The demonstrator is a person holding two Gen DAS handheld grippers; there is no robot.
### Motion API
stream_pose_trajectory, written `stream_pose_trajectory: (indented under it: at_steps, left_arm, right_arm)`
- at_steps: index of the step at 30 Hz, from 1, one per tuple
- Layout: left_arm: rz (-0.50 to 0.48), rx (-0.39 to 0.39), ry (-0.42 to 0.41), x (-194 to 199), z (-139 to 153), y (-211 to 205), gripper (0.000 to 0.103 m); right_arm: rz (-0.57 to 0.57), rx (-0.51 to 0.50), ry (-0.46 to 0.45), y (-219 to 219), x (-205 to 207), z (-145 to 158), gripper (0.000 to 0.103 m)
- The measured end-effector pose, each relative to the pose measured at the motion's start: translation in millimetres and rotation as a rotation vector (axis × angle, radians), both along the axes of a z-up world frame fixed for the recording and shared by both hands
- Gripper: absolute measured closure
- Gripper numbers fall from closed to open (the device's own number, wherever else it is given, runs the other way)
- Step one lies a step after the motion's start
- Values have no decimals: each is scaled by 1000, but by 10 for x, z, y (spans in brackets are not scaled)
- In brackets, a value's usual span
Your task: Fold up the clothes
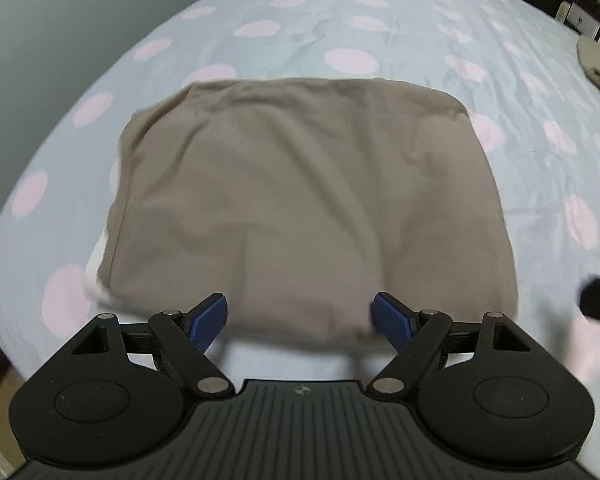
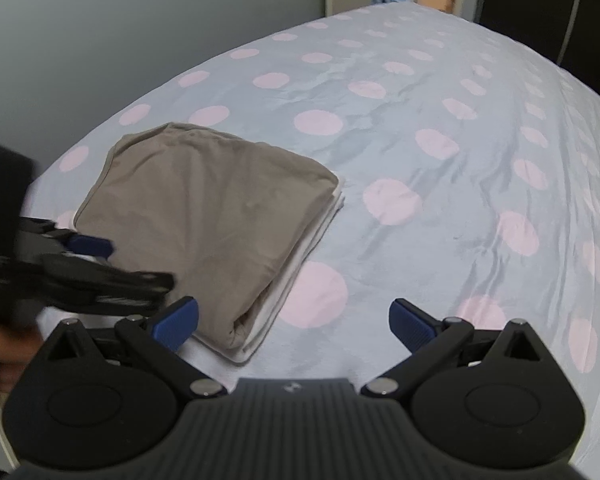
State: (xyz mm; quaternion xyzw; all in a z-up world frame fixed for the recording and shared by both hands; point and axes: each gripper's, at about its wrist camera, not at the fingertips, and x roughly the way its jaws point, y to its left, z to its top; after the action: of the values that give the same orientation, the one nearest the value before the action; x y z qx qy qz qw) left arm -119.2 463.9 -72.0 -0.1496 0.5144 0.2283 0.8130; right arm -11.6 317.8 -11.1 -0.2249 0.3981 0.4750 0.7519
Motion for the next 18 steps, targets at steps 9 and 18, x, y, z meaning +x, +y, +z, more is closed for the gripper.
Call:
stream_pose_trajectory:
  at_steps: [9, 18]
  left_arm:
    - [139, 0, -144, -223, 113, 600, 23]
    - [140, -12, -107, -317, -169, 815, 23]
  right_arm:
    - [338, 128, -21, 437, 79, -203, 1]
    - [540, 148, -19, 933, 507, -615, 2]
